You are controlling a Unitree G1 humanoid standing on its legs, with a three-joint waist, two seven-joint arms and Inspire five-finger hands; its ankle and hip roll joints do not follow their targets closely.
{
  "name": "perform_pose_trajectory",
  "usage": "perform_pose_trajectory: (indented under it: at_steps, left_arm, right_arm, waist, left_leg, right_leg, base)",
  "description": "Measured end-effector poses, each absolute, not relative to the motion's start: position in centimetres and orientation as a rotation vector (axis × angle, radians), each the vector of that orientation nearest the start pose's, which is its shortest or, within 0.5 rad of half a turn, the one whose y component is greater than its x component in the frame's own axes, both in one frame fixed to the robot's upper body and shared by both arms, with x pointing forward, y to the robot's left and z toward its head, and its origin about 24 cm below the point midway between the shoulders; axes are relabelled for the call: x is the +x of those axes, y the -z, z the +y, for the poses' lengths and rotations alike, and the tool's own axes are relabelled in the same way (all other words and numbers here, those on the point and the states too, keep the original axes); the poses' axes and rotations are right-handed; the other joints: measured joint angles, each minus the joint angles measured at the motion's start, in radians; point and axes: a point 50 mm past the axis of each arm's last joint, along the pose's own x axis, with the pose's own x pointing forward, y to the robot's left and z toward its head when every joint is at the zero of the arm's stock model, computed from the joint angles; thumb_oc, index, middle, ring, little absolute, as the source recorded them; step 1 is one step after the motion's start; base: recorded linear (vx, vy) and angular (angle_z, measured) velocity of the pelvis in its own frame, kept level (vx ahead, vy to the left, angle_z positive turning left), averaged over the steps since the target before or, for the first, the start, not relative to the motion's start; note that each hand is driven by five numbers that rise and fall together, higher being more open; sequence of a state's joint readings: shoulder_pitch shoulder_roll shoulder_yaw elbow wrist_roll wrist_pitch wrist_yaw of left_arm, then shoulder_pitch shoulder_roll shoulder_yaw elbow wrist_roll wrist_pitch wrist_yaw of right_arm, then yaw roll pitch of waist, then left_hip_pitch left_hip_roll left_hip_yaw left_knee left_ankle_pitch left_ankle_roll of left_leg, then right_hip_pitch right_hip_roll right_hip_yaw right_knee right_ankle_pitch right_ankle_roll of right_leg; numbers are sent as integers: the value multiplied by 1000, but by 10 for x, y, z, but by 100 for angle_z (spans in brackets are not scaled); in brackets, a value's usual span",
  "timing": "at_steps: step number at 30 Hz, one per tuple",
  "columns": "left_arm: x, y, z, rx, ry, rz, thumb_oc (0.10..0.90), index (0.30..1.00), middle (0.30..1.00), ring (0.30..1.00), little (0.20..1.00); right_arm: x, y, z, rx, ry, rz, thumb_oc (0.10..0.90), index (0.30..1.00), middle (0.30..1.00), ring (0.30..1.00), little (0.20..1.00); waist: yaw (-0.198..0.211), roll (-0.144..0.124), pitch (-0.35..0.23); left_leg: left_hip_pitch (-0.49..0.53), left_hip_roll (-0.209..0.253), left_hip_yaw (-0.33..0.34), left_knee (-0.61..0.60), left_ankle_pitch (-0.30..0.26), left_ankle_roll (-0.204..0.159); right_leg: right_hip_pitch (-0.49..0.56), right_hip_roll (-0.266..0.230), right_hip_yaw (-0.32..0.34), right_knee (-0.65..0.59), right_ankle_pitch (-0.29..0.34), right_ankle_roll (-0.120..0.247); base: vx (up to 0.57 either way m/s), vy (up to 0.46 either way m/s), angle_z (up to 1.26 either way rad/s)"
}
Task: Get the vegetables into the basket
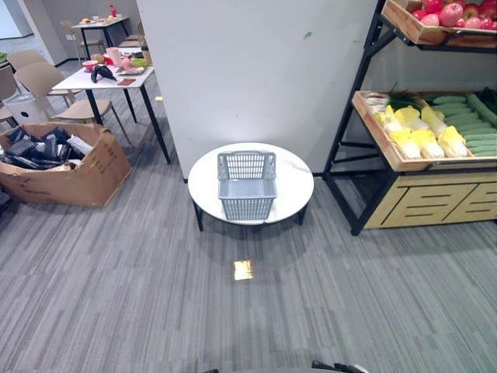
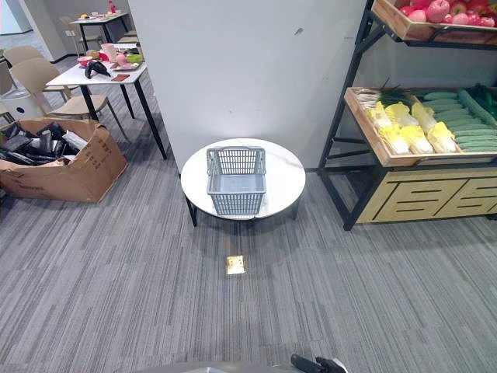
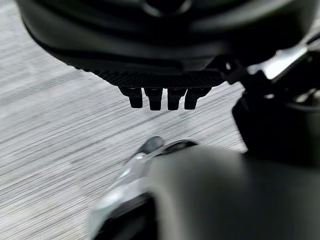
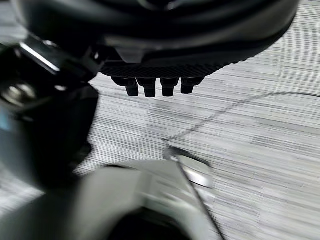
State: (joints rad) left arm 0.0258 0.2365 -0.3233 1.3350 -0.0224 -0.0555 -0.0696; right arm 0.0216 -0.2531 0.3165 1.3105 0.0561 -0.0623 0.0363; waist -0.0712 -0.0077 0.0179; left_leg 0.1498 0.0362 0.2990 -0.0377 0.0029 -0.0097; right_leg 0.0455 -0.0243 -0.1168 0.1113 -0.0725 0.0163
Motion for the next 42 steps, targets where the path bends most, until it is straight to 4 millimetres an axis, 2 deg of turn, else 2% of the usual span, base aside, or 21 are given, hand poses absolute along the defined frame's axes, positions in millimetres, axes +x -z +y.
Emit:
perform_pose_trajectory:
  at_steps: [4,8,20,25,42]
  left_arm:
    - [73,169,216,314,165,1270,900,1000,1000,1000,1000]
    - [86,167,208,288,167,1224,900,1000,1000,1000,1000]
    - [85,168,207,286,166,1230,900,1000,1000,1000,1000]
    - [86,168,207,286,166,1228,900,1000,1000,1000,1000]
    - [85,168,208,312,150,1235,900,1000,1000,1000,1000]
  right_arm:
    - [82,165,-224,-341,-122,1231,900,1000,1000,1000,1000]
    - [89,164,-220,-336,-136,1208,900,1000,1000,1000,1000]
    - [89,164,-220,-336,-135,1211,900,1000,1000,1000,1000]
    - [90,164,-220,-336,-135,1210,900,1000,1000,1000,1000]
    - [88,165,-219,-333,-135,1216,900,1000,1000,1000,1000]
  waist:
    - [2,8,-3]
    - [1,22,-4]
    - [1,26,1]
    - [1,17,11]
    - [2,15,15]
  left_leg:
    - [4,3,-4,-6,0,0]
    - [12,2,-5,-12,-1,-1]
    - [17,0,-7,-20,-1,-2]
    - [20,0,-7,-20,-1,-2]
    - [32,0,-8,-25,-1,-3]
  right_leg:
    - [19,5,-5,-32,13,-1]
    - [30,6,-5,-44,14,0]
    - [40,7,-7,-59,16,3]
    - [43,7,-9,-60,17,2]
    - [62,8,-10,-78,19,7]
  base:
    - [3,4,3]
    - [0,0,0]
    - [0,1,0]
    - [0,0,0]
    - [0,0,0]
